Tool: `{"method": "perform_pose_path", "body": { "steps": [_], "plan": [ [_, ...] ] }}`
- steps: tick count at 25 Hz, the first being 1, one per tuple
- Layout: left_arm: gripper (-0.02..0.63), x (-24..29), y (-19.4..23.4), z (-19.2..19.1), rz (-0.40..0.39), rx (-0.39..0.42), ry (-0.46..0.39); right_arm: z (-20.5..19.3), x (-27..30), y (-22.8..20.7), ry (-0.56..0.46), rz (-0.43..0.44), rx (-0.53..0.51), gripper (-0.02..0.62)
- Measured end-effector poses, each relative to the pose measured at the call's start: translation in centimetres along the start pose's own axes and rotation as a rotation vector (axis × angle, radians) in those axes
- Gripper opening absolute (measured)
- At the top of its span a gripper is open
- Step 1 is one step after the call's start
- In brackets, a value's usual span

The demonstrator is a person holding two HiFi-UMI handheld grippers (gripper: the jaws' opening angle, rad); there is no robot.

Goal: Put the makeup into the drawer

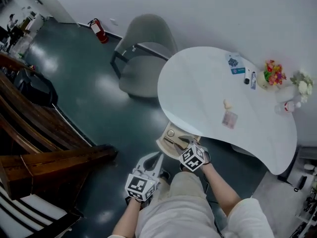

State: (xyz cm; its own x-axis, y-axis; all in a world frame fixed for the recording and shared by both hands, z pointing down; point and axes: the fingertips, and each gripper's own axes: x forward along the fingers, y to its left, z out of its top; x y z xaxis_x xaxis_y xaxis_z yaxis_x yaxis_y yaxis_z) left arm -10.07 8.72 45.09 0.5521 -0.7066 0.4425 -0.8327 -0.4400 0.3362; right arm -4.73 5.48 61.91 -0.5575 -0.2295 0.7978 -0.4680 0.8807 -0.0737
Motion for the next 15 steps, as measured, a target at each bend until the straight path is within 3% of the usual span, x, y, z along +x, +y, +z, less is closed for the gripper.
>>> {"method": "perform_pose_path", "body": {
  "steps": [4,15],
  "plan": [
    [0.008,0.4,-0.6,0.8,-0.006,-0.026,-0.008,0.8,-3.4,-0.1,-0.044,-0.011,0.040,0.098],
    [0.008,3.0,-3.9,3.0,-0.023,0.032,-0.024,1.6,-11.1,-1.3,-0.181,-0.043,0.100,0.015]
  ]
}}
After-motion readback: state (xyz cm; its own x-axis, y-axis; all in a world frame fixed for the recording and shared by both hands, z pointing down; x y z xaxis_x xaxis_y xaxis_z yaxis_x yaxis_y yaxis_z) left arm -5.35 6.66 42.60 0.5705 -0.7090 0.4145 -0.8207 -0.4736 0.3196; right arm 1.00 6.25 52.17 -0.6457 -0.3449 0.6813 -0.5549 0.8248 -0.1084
